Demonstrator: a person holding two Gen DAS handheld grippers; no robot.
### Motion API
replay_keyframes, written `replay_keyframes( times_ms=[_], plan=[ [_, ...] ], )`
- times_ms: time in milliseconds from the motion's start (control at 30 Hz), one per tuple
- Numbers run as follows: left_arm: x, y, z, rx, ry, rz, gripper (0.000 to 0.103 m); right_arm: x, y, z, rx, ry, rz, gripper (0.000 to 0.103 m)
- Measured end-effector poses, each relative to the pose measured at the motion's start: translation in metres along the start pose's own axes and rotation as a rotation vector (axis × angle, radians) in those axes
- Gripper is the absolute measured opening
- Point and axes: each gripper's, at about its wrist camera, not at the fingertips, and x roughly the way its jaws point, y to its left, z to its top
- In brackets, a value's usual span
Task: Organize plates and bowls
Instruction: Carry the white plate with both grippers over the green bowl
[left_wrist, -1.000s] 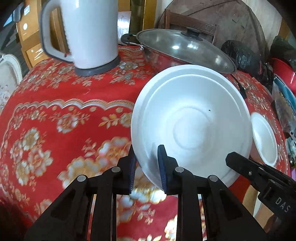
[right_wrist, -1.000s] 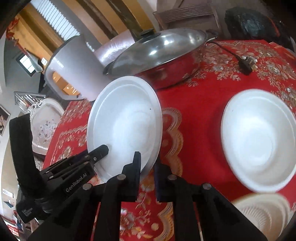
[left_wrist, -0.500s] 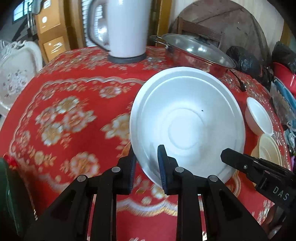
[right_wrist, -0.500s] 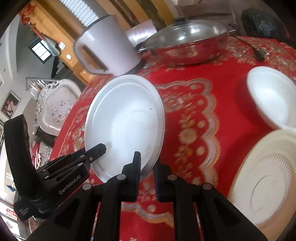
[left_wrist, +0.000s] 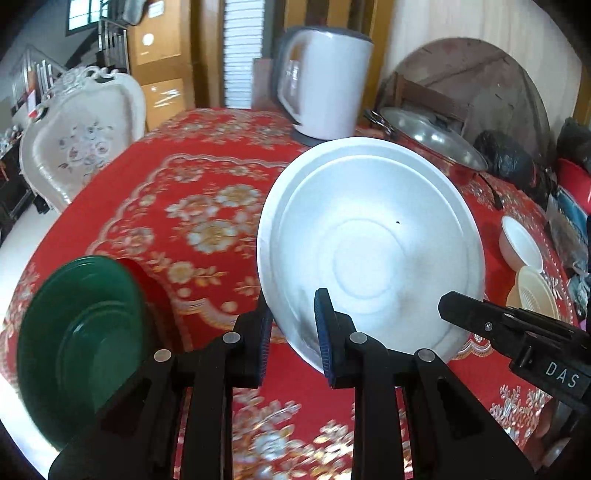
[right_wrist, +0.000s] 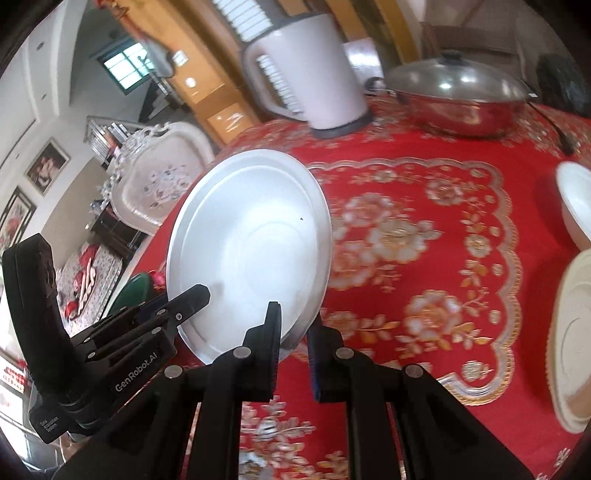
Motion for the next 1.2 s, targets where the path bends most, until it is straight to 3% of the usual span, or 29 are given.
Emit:
replay_keyframes(
  times_ms=[633,1200],
  plan=[
    [-0.062,0.103,-0.020,-0.148,-0.093,0.101,0.022,0.038,0.114,-0.005,-0.211,0.041,0.091,0.015],
    [-0.077,0.163,-0.045,-0.239,-0.081,0.159,0.022,0.069,0.172,-0.016,-0.302,0.113,0.125,0.016]
  ],
)
